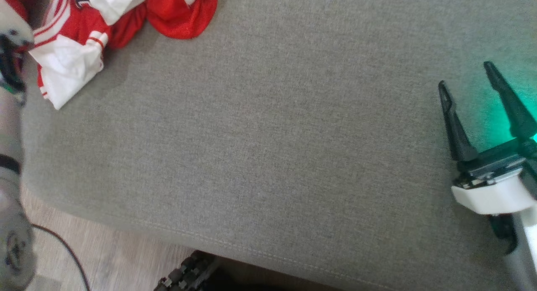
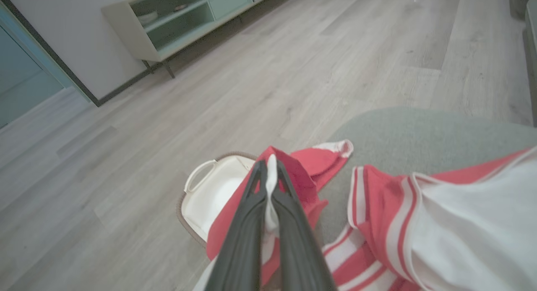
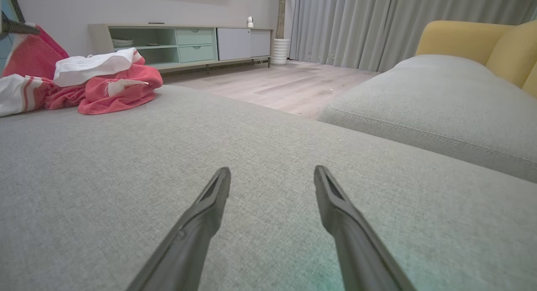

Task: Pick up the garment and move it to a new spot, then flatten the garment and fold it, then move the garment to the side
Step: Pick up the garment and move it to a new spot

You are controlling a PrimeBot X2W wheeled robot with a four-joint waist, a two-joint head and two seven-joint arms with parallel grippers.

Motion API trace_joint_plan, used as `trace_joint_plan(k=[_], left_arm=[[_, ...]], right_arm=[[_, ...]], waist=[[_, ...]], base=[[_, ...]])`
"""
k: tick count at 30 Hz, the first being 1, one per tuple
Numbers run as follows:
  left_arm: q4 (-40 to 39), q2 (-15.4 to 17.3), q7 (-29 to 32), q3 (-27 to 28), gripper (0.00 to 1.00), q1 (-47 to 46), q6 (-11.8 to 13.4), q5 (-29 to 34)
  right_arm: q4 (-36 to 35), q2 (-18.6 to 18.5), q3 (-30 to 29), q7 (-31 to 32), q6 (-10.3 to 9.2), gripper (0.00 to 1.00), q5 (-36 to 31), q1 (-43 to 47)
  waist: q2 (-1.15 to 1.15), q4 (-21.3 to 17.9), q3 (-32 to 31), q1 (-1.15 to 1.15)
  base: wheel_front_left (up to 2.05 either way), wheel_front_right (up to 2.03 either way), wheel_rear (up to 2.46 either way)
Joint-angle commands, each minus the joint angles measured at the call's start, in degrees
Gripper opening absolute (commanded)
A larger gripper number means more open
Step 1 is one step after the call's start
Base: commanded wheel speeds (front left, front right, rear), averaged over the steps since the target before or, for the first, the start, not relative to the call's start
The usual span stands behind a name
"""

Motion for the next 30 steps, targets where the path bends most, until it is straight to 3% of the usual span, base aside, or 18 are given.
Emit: trace_joint_plan(k=[1, 4, 8, 15, 21, 30], left_arm=[[-2.6, 5.2, -0.6, 0.3, 0.00, -1.0, 0.5, 0.7], [-6.5, 7.3, -0.8, -0.5, 0.00, -0.9, 0.6, 1.8], [-15.7, 12.3, -0.8, -1.3, 0.00, 0.3, -1.2, 3.4], [-26.7, 16.6, -0.2, -4.4, 0.00, -2.7, -5.2, 5.6], [-34.8, 16.9, 4.0, -8.2, 0.00, -7.2, -8.0, 7.0], [-42.9, 12.9, 8.5, -12.0, 0.00, -10.0, -10.5, 2.8]], right_arm=[[0.5, 0.2, 1.5, 0.5, -0.05, 1.00, 0.3, 1.8], [1.6, 1.7, 2.5, 0.5, -0.05, 1.00, 0.8, 1.1], [3.7, 5.2, 4.1, 0.5, -0.05, 1.00, 1.6, 0.2], [5.8, 11.0, 5.8, 0.5, -0.05, 1.00, 2.5, 0.6], [6.1, 14.5, 6.1, 0.5, -0.05, 1.00, 2.8, 1.3], [4.9, 16.8, 4.9, 0.5, -0.05, 1.00, 3.3, 2.7]], waist=[[0.00, -0.4, -2.0, 0.00], [0.00, -0.8, -5.2, 0.00], [0.00, -2.2, -11.7, 0.00], [0.00, -6.8, -21.0, 0.00], [0.00, -12.4, -25.9, 0.00], [0.00, -22.4, -28.3, 0.00]], base=[[0.00, 0.00, 0.00], [0.00, 0.00, 0.00], [0.00, 0.00, 0.00], [0.00, 0.00, 0.00], [0.00, 0.00, 0.00], [0.00, 0.00, 0.00]])
